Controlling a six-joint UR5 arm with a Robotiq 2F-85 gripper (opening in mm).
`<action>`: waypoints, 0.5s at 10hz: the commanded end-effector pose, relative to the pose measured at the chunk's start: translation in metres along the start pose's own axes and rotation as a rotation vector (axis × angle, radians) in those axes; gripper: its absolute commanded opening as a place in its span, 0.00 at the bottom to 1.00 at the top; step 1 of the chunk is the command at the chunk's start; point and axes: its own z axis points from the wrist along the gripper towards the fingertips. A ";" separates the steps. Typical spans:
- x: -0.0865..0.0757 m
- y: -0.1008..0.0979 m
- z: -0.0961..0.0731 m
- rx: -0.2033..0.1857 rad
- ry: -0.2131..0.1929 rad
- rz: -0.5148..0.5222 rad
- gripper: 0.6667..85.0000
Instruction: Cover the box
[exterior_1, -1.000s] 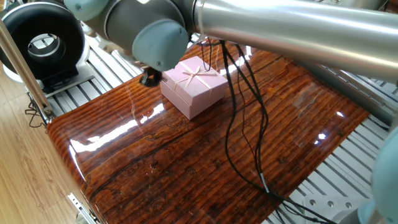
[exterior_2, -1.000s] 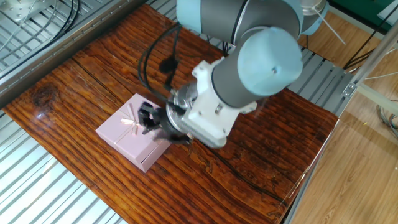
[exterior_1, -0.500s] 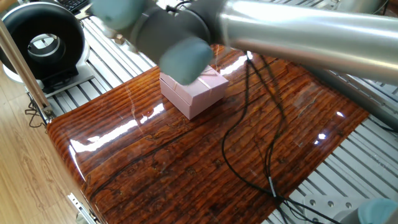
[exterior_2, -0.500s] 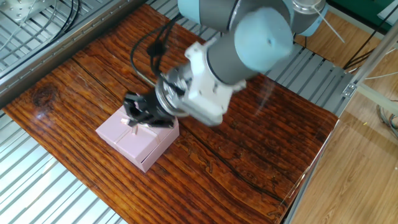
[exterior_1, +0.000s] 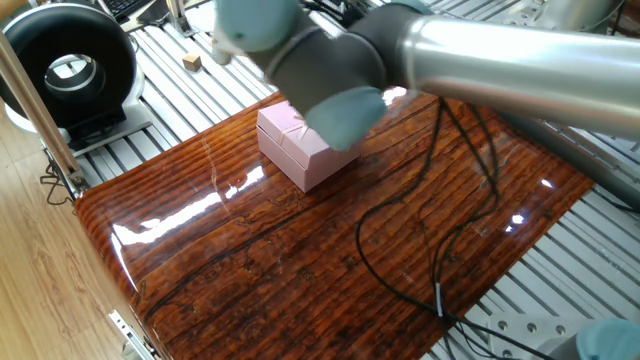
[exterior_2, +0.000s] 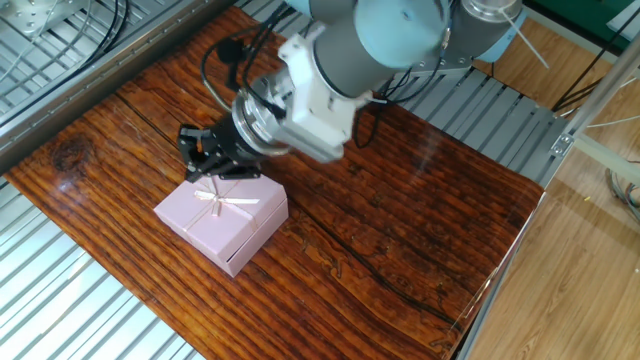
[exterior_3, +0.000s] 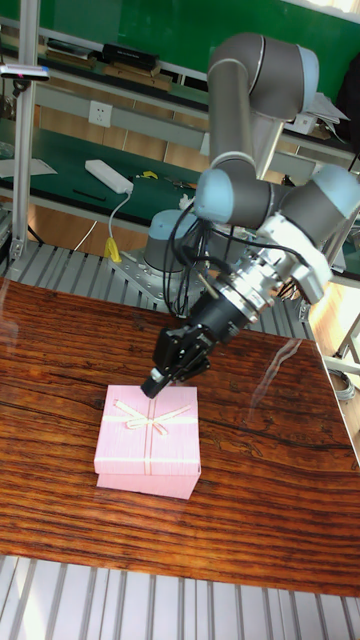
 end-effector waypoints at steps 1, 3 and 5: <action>0.006 0.000 0.013 -0.002 -0.058 0.003 0.00; 0.004 0.004 0.013 -0.020 -0.064 0.003 0.00; -0.001 0.008 0.012 -0.036 -0.084 0.006 0.00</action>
